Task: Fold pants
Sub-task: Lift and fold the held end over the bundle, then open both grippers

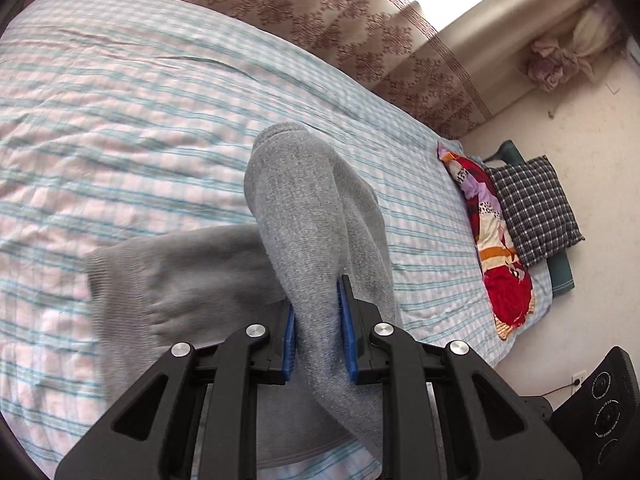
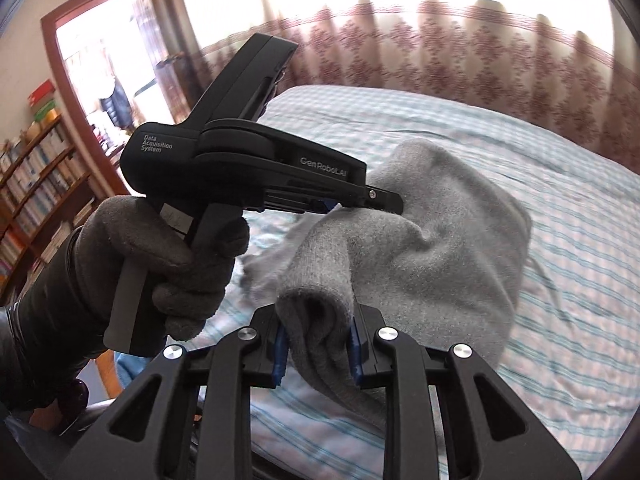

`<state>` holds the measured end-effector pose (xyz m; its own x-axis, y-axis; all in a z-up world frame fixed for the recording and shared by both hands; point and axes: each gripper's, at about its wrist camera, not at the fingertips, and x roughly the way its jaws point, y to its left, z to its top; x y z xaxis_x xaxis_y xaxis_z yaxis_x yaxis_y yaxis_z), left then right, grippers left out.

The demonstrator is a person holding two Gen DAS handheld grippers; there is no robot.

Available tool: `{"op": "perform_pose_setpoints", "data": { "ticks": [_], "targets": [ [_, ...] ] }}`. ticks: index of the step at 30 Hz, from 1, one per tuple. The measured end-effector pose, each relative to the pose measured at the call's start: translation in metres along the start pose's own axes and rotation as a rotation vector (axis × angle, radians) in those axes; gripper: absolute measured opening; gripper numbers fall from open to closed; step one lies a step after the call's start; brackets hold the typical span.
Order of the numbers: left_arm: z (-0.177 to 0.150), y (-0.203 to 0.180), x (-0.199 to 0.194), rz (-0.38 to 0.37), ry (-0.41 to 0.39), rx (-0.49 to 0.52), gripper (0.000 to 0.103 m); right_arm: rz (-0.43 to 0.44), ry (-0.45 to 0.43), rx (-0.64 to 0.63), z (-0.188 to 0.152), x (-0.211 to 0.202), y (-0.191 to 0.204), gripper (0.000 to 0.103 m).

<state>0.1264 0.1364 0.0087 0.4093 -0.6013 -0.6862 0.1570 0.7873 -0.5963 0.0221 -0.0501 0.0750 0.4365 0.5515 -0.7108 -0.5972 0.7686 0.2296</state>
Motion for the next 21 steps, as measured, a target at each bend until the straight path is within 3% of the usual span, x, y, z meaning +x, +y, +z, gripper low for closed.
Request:
{"op": "perform_pose_setpoints", "data": {
  "ticks": [12,21],
  "targets": [
    [-0.018,0.082,-0.030,0.023,-0.030,-0.128,0.019,0.076,0.092,-0.082,0.017,0.058,0.046,0.023],
    [-0.027,0.109,-0.021,0.059,-0.028,-0.153,0.021,0.120,0.165,-0.059,0.018,0.092,0.046,0.023]
  ]
}}
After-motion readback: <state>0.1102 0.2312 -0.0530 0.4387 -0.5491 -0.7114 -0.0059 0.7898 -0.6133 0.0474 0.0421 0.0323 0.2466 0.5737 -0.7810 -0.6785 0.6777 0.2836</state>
